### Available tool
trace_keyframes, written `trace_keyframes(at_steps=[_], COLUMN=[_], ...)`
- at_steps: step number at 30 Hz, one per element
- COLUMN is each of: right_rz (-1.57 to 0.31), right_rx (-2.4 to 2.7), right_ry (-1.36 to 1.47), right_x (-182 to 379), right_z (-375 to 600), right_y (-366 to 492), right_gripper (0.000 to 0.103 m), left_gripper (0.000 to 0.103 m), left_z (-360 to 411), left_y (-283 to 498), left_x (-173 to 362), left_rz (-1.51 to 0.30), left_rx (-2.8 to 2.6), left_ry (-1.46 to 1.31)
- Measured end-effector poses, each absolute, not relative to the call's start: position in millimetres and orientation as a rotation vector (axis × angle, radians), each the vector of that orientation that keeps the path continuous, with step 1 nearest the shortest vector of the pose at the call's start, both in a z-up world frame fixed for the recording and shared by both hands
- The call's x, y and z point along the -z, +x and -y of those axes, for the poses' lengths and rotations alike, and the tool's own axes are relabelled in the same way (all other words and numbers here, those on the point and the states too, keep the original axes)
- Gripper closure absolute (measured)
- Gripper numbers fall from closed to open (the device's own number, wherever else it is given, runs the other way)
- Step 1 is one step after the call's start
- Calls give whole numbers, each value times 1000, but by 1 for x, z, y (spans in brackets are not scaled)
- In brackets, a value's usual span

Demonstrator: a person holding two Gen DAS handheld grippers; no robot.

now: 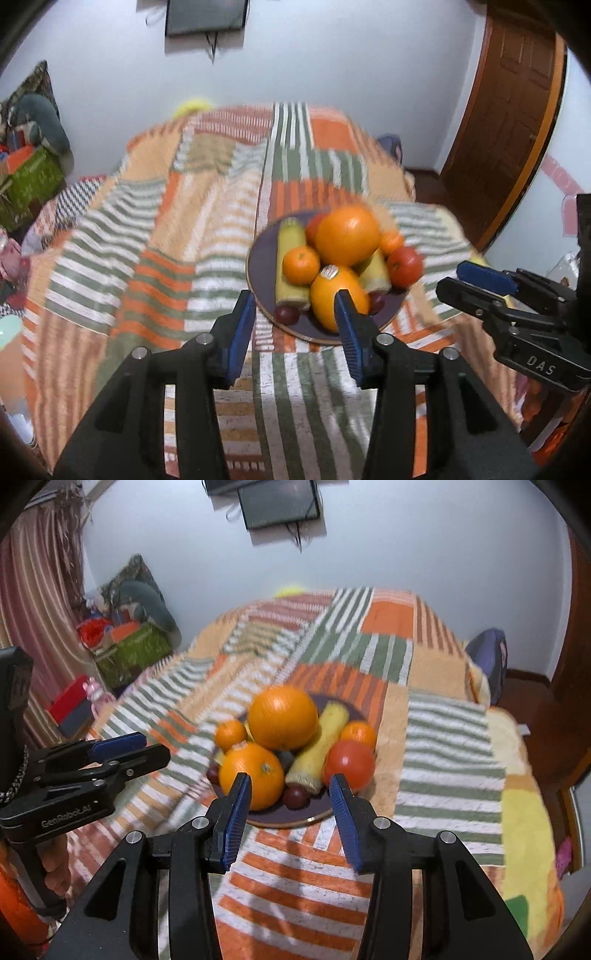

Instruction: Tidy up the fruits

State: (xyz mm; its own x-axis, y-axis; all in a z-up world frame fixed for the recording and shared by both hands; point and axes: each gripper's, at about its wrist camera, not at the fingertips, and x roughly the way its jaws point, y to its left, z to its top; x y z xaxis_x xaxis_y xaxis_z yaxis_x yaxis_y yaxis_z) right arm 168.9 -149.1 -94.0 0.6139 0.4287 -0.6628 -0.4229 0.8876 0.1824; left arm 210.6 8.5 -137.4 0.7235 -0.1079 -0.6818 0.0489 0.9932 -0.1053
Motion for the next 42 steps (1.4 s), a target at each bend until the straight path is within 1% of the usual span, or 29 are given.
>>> trace_keyframes(at_steps=[4,7,11,14,16,18,21,22,24,26,28,29,31,32,33,36,37,39,42], right_rz=[-676,-584,-466,-380,-336,-295,-249,-237,-215,-197,-181,-172,-160,-154,-151,-140,-138,-132,-119], right_rx=[-491,-488,-488,-492,-497,-509,-513,-513,-508,-492,-483,-475,-463,-457,-454,-438,-431,-412,-385], right_ry=[23,7,16,40,51,55,60,64,67,54,45,40,36,36,38,45,45,44,34], right_x=[59,26,-10,-33,-43,-53,-62,-65,-69,-70,-72,-72,-73,-74,-74,-75,-75,-75,-73], right_z=[156,160,168,175,178,178,178,177,176,173,170,170,168,168,167,169,170,171,171], right_y=[148,127,101,81,70,59,47,43,37,34,30,27,25,22,22,20,19,17,14], right_gripper=[62,62,62,60,59,59,57,54,50,42,32,30,24,23,20,13,8,0,0], left_gripper=[59,56,49,45,42,36,34,32,24,20,19,19,13,8,6,6,5,1,0], left_z=[-3,6,15,20,24,27,30,30,30,31,31,32,34,35,35,37,38,39,39], left_y=[180,154,120,100,87,75,62,58,52,45,37,35,30,27,25,21,20,17,14], left_x=[93,61,24,4,-8,-18,-30,-33,-38,-42,-47,-48,-49,-50,-50,-50,-50,-48,-47], left_rz=[-638,-542,-419,-351,-312,-281,-246,-236,-212,-191,-175,-169,-160,-156,-151,-146,-145,-143,-143], left_rx=[77,58,41,40,40,47,49,48,45,40,39,39,34,31,29,24,21,13,7], left_ry=[-54,-24,-11,-5,5,11,11,10,5,2,3,3,4,3,1,10,12,12,13])
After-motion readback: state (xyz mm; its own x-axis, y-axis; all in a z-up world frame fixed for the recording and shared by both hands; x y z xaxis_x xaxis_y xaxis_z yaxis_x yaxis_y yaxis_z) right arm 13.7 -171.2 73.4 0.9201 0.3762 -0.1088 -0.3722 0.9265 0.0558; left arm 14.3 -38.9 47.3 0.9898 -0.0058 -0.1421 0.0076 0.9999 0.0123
